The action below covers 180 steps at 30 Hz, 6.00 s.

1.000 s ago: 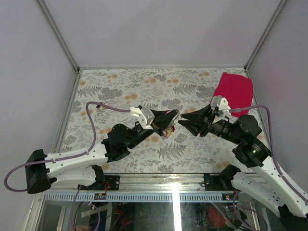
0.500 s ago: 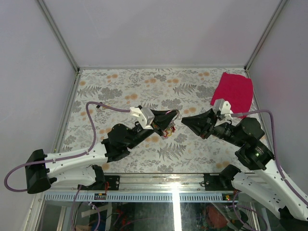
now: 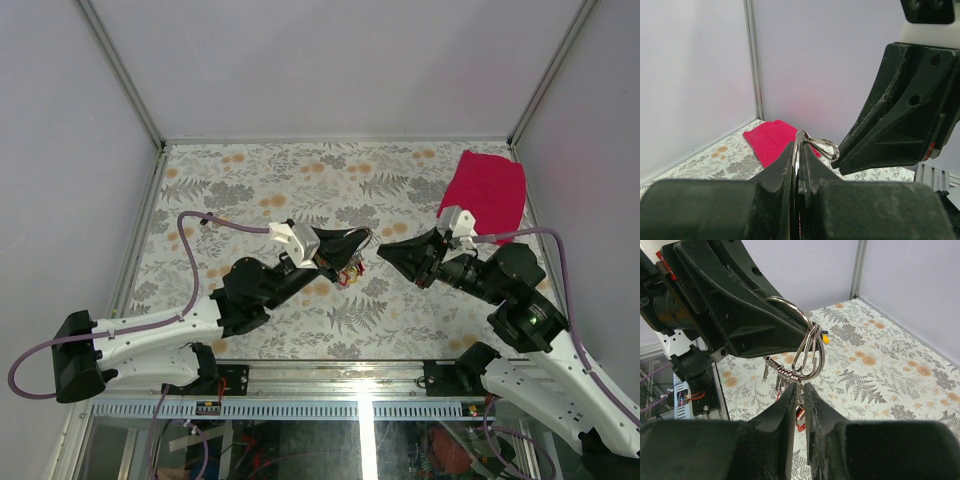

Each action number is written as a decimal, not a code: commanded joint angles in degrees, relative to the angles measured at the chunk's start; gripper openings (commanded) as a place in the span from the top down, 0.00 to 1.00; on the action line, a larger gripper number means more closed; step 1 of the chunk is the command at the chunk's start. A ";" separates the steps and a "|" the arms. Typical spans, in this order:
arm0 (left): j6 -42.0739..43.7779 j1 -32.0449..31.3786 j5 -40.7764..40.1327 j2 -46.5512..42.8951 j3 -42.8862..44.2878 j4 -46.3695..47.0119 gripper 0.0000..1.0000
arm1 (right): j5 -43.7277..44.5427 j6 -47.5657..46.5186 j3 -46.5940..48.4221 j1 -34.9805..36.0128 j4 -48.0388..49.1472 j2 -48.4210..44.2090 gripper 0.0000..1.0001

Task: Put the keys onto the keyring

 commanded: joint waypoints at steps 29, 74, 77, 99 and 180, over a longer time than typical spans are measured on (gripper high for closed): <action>-0.92 0.31 -0.75 -1.33 1.70 4.97 1.00 | 2.87 3.97 0.63 0.26 8.62 1.64 0.85; 0.91 0.30 -3.05 -1.82 2.00 4.49 1.00 | -10.41 7.03 -1.12 0.26 16.61 4.00 0.68; 0.83 0.34 -3.00 -2.00 1.82 4.51 1.00 | -9.85 6.74 -1.10 0.26 15.95 4.24 0.68; 0.50 0.36 -3.14 -2.77 1.22 4.66 1.00 | 1.87 4.66 0.27 0.25 8.68 2.14 0.71; -1.19 0.28 -1.10 -5.61 -0.05 -0.35 0.77 | 0.34 -7.11 9.69 0.26 -0.39 4.57 1.00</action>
